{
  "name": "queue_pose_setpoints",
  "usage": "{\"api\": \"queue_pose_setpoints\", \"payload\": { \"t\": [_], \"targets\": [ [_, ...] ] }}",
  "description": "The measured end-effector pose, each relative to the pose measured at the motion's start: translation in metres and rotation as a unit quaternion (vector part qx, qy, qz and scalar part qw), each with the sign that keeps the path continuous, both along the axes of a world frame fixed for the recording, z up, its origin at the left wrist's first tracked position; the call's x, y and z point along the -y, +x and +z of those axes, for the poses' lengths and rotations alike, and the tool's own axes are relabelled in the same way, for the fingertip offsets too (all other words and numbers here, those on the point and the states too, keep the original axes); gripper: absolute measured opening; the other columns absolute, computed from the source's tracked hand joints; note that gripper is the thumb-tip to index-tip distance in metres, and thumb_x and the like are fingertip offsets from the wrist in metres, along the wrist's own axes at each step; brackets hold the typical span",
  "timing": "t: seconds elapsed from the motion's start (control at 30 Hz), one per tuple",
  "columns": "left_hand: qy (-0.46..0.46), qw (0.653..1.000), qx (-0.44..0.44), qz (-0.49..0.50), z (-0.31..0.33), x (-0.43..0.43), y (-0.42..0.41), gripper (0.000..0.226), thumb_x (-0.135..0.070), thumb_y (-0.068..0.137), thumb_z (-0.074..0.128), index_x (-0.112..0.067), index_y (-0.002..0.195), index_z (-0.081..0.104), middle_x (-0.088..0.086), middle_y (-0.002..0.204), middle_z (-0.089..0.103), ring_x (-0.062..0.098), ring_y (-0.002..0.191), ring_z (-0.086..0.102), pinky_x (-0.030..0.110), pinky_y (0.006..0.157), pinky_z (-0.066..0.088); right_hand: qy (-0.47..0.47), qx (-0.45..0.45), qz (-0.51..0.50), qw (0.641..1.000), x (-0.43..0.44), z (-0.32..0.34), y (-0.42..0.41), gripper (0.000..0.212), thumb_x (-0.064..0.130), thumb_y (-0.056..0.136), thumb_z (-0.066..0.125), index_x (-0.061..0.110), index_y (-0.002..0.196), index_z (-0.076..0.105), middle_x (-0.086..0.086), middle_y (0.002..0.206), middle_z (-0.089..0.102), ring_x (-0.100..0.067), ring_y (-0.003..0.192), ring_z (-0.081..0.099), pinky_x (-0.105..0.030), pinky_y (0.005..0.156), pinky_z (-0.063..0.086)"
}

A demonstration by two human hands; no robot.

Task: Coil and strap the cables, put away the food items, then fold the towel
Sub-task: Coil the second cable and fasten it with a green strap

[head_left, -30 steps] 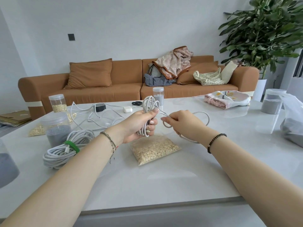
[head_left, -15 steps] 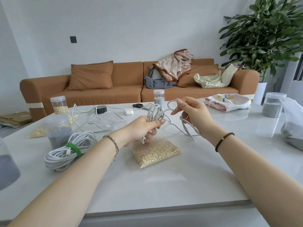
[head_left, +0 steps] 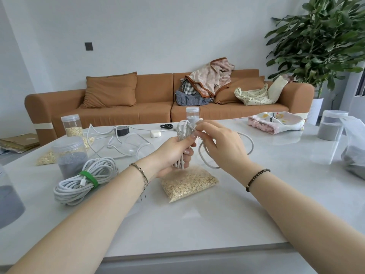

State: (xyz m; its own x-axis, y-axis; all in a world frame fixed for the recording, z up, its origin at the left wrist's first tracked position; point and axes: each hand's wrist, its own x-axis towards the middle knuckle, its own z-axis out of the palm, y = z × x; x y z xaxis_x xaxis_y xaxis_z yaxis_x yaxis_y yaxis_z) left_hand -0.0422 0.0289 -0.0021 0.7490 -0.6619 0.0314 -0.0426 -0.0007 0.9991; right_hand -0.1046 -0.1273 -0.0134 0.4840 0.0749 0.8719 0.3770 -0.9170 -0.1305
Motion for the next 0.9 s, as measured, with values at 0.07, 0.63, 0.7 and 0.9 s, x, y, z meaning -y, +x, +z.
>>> {"api": "queue_pose_setpoints", "payload": {
  "t": [0.07,0.63,0.7,0.9],
  "targets": [
    [-0.038,0.997,-0.058,-0.018,0.001,0.001,-0.003,0.029,-0.037,0.103,0.055,-0.015,0.085,0.048,-0.005,0.061,0.033,0.01,0.052,0.03,0.021,0.051,0.031,-0.022,0.015,0.01,1.0,-0.001,0.001,0.0,0.017,0.021,0.103,0.05,0.012,0.098,0.064,0.006,0.115,0.065,-0.025,0.074,0.061,-0.036,0.055,0.048],
    [-0.084,0.993,-0.076,-0.017,0.007,-0.001,-0.006,0.034,-0.045,0.092,0.065,-0.014,0.105,0.059,-0.001,0.067,0.034,0.012,0.061,0.036,0.025,0.061,0.039,-0.001,-0.017,0.068,0.998,-0.006,0.002,-0.002,0.011,0.024,0.099,0.06,0.017,0.097,0.069,0.0,0.104,0.046,-0.015,0.066,0.053,-0.04,0.059,0.051],
    [-0.106,0.993,-0.055,0.017,0.005,0.001,-0.003,0.022,-0.035,0.098,0.059,-0.014,0.094,0.061,-0.001,0.066,0.037,0.012,0.061,0.04,0.025,0.062,0.04,0.008,-0.04,0.067,0.997,-0.008,0.0,-0.003,0.01,0.026,0.096,0.065,0.017,0.1,0.069,0.003,0.101,0.05,-0.018,0.065,0.057,-0.041,0.06,0.052],
    [-0.131,0.971,0.082,0.18,0.006,-0.005,0.013,0.031,-0.027,0.102,0.048,-0.016,0.073,0.049,-0.002,0.061,0.047,0.012,0.054,0.044,0.03,0.057,0.036,0.005,-0.113,0.015,0.993,-0.011,-0.002,-0.007,0.017,0.04,0.093,0.067,0.025,0.096,0.06,0.012,0.087,0.054,-0.002,0.061,0.05,-0.029,0.055,0.041]
  ]
}}
